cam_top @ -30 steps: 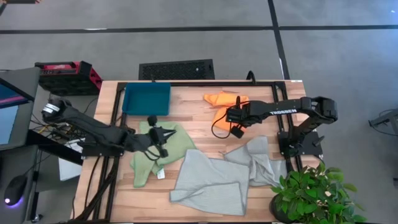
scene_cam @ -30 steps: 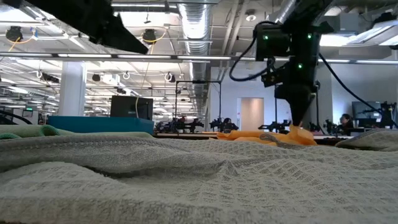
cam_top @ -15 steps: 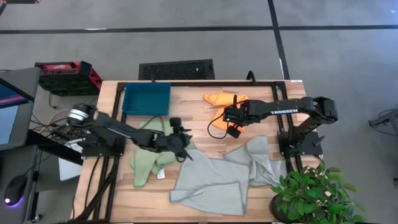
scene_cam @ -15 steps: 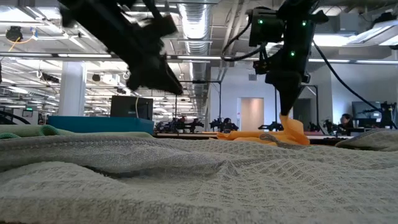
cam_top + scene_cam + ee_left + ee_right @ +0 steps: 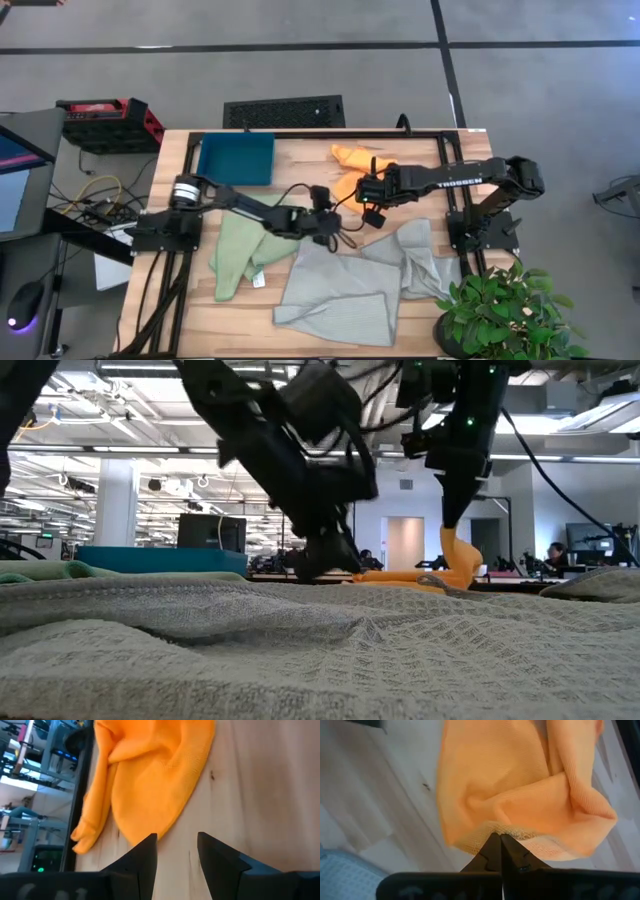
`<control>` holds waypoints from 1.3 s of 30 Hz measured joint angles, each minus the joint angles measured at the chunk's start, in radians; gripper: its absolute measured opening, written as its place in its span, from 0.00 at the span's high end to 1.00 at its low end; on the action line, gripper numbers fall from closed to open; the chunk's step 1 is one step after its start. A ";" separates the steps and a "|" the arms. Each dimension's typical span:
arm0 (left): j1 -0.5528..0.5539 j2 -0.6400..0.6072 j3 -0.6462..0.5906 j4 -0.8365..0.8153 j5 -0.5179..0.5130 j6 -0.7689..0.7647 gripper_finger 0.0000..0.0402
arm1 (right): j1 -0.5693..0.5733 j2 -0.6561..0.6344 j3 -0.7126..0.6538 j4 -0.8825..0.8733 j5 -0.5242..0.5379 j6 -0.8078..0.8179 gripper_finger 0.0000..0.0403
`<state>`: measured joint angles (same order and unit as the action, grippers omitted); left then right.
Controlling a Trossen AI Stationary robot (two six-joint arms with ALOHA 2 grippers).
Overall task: Fold microfiber towels
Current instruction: Fold the orange towel
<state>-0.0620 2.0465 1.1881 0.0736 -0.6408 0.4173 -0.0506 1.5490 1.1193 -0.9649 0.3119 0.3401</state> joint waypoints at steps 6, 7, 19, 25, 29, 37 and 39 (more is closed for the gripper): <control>0.040 0.053 0.053 -0.011 0.005 0.071 0.67 | 0.011 0.000 0.001 -0.005 -0.019 0.000 0.98; 0.047 0.053 0.054 -0.007 0.005 0.074 0.67 | 0.011 0.000 0.002 -0.006 -0.024 0.000 0.98; 0.143 0.050 0.053 -0.065 0.157 0.045 0.67 | 0.011 0.000 0.002 -0.008 -0.025 -0.011 0.98; 0.165 0.050 0.053 -0.078 0.166 0.053 0.67 | 0.011 0.000 0.002 -0.008 -0.025 -0.011 0.98; 0.181 0.050 0.053 -0.083 0.167 0.052 0.67 | 0.011 0.000 0.002 -0.008 -0.026 -0.011 0.98; 0.197 0.050 0.053 -0.074 0.175 0.044 0.67 | 0.011 0.000 0.002 -0.007 -0.025 -0.010 0.98; 0.201 0.050 0.053 -0.075 0.175 0.044 0.67 | 0.011 0.000 0.002 -0.007 -0.025 -0.010 0.98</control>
<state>0.1394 2.0960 1.2415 -0.0010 -0.4660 0.4618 -0.0395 1.5490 1.1210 -0.9718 0.2865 0.3299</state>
